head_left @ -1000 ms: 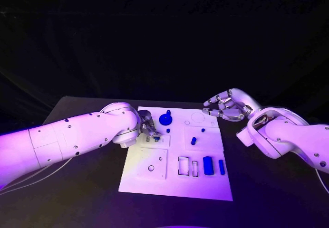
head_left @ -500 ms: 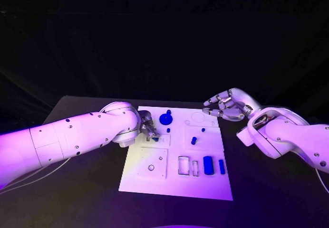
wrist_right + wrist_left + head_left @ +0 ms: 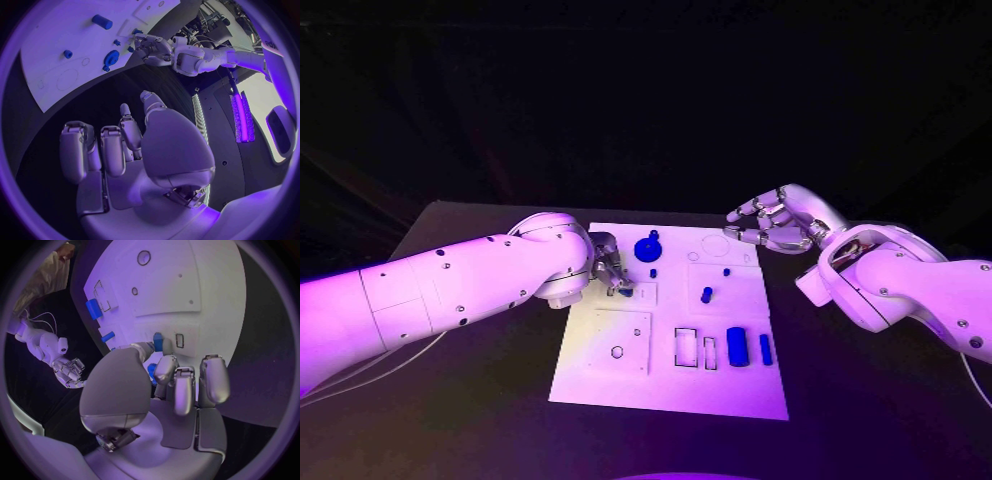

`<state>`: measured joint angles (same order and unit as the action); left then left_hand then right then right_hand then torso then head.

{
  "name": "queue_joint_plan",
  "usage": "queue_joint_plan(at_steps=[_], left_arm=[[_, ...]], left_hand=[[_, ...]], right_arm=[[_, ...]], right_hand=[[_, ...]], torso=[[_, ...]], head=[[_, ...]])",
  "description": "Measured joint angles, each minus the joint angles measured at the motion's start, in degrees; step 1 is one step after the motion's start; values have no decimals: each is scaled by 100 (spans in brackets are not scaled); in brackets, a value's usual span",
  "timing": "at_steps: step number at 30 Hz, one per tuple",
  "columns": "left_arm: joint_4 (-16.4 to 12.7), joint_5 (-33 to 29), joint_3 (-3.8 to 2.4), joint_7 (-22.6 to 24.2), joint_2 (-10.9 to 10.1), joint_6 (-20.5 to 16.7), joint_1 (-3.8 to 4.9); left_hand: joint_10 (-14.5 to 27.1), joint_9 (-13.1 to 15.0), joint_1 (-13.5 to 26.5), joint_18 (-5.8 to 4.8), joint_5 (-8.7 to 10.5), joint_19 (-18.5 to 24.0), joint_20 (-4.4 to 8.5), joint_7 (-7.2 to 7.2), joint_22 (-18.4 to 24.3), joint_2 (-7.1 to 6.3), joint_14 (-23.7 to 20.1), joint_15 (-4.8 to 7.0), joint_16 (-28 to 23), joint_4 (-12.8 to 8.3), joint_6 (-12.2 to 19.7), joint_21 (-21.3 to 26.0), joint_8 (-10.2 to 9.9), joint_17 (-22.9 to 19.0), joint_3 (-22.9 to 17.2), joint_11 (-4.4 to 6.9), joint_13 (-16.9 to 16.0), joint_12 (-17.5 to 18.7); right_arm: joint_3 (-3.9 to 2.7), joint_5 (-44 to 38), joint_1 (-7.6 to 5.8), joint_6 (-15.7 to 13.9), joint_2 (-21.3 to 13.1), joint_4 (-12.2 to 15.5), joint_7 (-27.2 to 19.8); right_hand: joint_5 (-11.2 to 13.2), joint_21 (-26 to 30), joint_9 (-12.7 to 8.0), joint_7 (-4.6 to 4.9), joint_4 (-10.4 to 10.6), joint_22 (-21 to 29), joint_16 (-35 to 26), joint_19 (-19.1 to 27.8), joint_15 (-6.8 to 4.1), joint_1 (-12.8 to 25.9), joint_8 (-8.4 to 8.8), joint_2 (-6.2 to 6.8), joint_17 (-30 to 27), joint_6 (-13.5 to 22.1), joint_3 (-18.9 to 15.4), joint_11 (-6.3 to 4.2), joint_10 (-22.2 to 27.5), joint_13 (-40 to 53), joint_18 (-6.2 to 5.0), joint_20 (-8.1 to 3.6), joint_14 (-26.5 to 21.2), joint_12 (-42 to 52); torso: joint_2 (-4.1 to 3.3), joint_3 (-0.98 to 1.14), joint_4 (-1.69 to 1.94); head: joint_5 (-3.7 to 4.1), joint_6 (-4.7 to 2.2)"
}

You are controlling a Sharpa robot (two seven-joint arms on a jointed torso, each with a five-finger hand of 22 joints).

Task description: Assemble the parts on the task board

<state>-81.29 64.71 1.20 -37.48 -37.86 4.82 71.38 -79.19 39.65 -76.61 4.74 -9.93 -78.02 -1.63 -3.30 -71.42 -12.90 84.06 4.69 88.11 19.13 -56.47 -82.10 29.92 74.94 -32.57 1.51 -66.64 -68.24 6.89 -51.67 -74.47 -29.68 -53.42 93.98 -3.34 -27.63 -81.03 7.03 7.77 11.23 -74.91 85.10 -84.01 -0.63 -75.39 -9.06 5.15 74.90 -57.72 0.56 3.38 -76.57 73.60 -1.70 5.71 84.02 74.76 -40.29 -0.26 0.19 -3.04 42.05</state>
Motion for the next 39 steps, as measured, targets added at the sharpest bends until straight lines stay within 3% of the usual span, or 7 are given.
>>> queue_joint_plan(at_steps=[26, 28, 39], left_arm=[[56, 140, 9, -18, 90, 94, 7], [57, 155, 9, -20, 93, 109, 9], [60, 253, 6, -23, 108, 169, 13]], left_hand=[[-128, 155, 362, 11, -1, -123, 42, 75, -162, -46, 1, 44, 0, -197, -46, -66, 79, 0, -198, 108, -64, -66], [-129, 166, 414, -73, -1, -144, 21, 75, -180, -53, 1, 44, 0, -215, -47, -89, 87, 0, -217, 108, -79, -66], [-179, 207, 556, -74, 3, -219, 56, 107, -293, -75, 1, 84, 0, -350, -79, -127, 142, -1, -300, 157, -127, -122]], right_arm=[[1, 18, 3, 8, 1, 3, -13], [1, 19, 3, 9, -1, 3, -13], [1, 25, 3, 13, -3, 1, -13]], right_hand=[[-43, 28, 5, 0, 23, 1, 0, 0, 0, -1, 0, 0, 4, 0, -23, 0, 0, -8, 0, 0, 0, -24], [-43, 28, 5, 0, 23, 1, 0, 0, 0, -1, 0, 0, 4, 0, -23, 0, 0, -8, 0, 0, 0, -24], [-43, 51, 4, 0, 23, 1, -35, 0, 0, -1, 0, 0, 3, 0, -23, -20, 20, -13, 0, 0, 0, -23]], torso=[[2, 3, -4], [2, 3, -4], [-1, 0, 0]], head=[[6, 11], [6, 18], [4, 27]])
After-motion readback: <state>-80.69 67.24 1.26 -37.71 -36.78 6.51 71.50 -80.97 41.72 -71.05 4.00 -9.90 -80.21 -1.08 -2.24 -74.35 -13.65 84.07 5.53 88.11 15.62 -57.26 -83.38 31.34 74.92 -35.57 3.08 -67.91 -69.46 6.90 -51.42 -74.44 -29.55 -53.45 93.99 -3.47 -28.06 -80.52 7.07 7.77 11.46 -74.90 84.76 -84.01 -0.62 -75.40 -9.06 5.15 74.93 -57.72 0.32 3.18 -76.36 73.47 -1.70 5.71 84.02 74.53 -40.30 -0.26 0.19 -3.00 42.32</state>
